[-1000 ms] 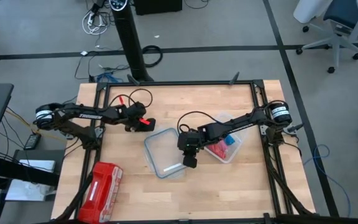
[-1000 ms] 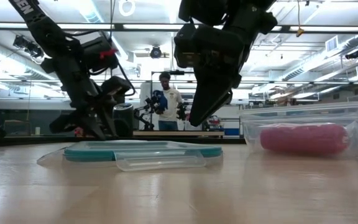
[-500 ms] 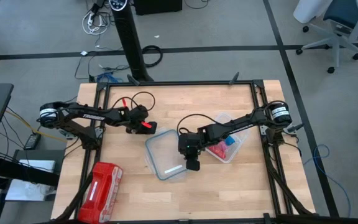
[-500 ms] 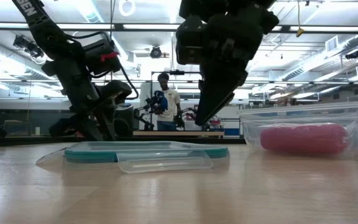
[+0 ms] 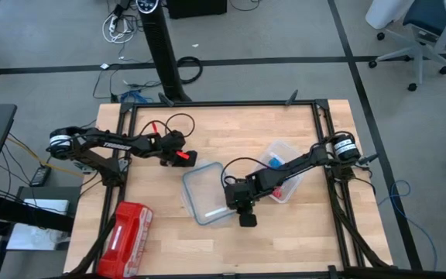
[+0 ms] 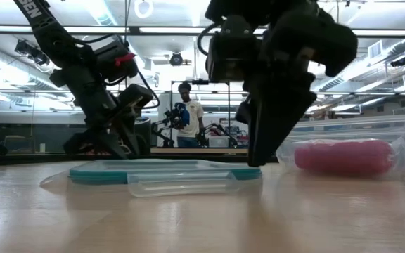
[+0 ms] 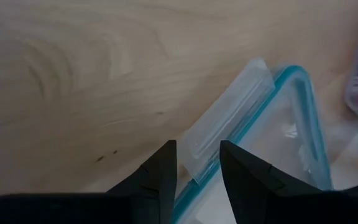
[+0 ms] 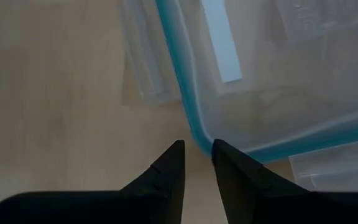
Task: Roll bandage
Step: Close the lid of the tupperware
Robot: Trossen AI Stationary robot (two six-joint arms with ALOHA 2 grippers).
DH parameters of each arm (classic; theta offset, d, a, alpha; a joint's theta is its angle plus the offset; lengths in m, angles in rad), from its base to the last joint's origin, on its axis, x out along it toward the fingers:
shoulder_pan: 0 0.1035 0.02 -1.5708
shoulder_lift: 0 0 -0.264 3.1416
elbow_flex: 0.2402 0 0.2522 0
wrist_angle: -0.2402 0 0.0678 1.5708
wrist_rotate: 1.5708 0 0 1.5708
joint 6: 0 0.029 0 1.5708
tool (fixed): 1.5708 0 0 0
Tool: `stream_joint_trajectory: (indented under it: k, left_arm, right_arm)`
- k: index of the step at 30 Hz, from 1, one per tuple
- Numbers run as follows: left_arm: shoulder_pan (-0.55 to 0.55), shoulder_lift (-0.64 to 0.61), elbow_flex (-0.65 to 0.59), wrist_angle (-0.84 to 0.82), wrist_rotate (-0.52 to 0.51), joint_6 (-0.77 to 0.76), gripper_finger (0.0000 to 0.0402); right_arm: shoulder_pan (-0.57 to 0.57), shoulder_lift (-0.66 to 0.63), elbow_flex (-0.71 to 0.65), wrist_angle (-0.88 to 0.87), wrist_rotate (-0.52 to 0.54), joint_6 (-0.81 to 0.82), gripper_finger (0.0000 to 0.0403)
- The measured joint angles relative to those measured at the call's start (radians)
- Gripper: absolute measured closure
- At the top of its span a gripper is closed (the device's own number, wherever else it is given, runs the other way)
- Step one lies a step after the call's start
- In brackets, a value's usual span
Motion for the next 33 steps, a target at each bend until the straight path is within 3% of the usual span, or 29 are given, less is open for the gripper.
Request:
stream_joint_trajectory:
  k: [15, 33]
  left_arm:
    - [-0.017, 0.000, 0.000, 0.035, 0.025, -0.003, 0.0275]
    - [-0.039, 0.000, -0.001, 0.140, -0.016, 0.000, 0.0280]
  right_arm:
    - [-0.021, 0.041, 0.009, 0.037, -0.001, 0.029, 0.0326]
    - [-0.046, 0.045, 0.034, -0.009, 0.011, -0.045, 0.0329]
